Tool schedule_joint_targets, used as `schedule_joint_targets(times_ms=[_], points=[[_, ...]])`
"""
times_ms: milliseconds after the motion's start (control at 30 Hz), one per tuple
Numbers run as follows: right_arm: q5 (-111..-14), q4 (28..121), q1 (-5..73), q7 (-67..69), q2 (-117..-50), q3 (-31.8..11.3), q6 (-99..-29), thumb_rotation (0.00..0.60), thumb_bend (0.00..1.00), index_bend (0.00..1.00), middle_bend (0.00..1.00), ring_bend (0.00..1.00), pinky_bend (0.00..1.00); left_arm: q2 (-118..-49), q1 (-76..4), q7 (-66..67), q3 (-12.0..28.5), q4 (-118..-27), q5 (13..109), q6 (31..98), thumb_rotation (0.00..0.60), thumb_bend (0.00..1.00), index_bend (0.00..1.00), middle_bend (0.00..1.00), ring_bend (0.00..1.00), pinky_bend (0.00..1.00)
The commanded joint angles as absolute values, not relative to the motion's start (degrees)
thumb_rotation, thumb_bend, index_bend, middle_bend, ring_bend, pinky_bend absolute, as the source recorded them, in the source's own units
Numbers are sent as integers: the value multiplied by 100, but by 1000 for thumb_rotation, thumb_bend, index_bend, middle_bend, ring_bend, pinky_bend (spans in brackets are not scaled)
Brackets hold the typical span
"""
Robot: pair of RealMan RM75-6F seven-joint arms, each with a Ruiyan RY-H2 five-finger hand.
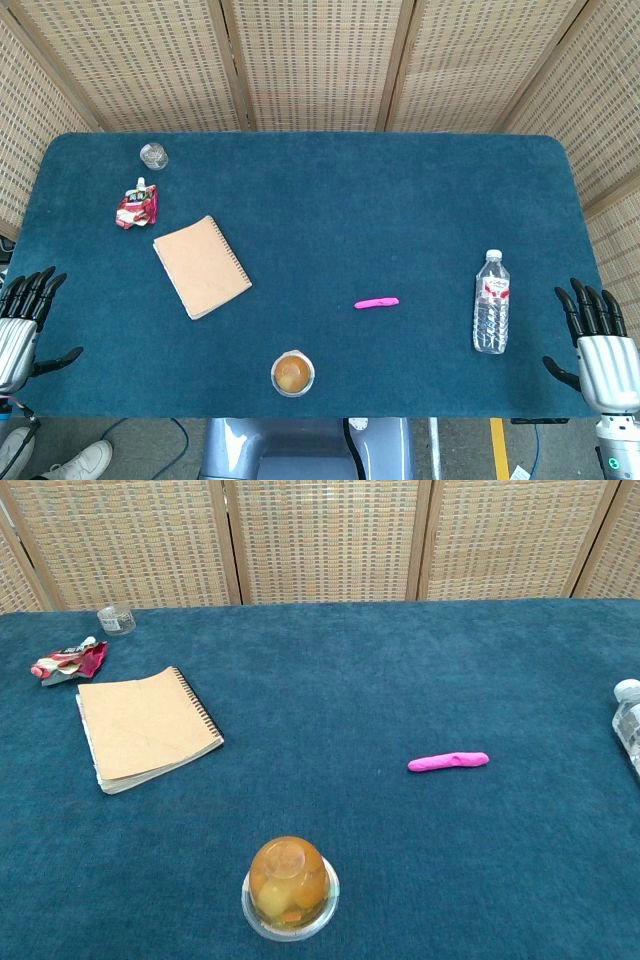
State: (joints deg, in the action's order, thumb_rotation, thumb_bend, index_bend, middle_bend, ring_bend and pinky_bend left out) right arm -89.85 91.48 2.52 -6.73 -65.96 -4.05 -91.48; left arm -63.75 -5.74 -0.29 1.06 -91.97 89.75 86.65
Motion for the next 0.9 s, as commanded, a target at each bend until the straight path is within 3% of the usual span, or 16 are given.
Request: schedule_joint_targets(times_ms=[33,233,433,500,667,900], points=[[-8973,9154,278,-623,-6593,-384,-9059,600,0,0,0,0,0,-6383,-568,-10,119,-9194,8961,8679,600,0,0,0,0,0],[-8981,9165,585,-452,-6599,-457,-8620,600,0,0,0,0,0,-6439,-604,37,157,-9176,8920,8635,600,0,0,0,0,0],[-8811,9770,1487,-433,-6235,-844,-7442,600,0,1,0,0,0,-6550,-674,90,199,-9112,8873,8545,600,0,0,0,0,0],[-8693,9931,1717,-350,-6140,-940,-7099,600,0,34,0,0,0,-6572,-691,84,219,-9091,8855,8532,600,0,0,0,0,0],[-8221,10102,2442,-533,-6164,-1244,-6124,600,8,223,0,0,0,-6647,-751,71,280,-9006,8797,8479,600,0,0,0,0,0],[-6996,9715,3476,-609,-7110,-1576,-4928,600,213,323,0,0,0,-6730,-852,149,368,-8936,8598,8297,600,0,0,0,0,0]])
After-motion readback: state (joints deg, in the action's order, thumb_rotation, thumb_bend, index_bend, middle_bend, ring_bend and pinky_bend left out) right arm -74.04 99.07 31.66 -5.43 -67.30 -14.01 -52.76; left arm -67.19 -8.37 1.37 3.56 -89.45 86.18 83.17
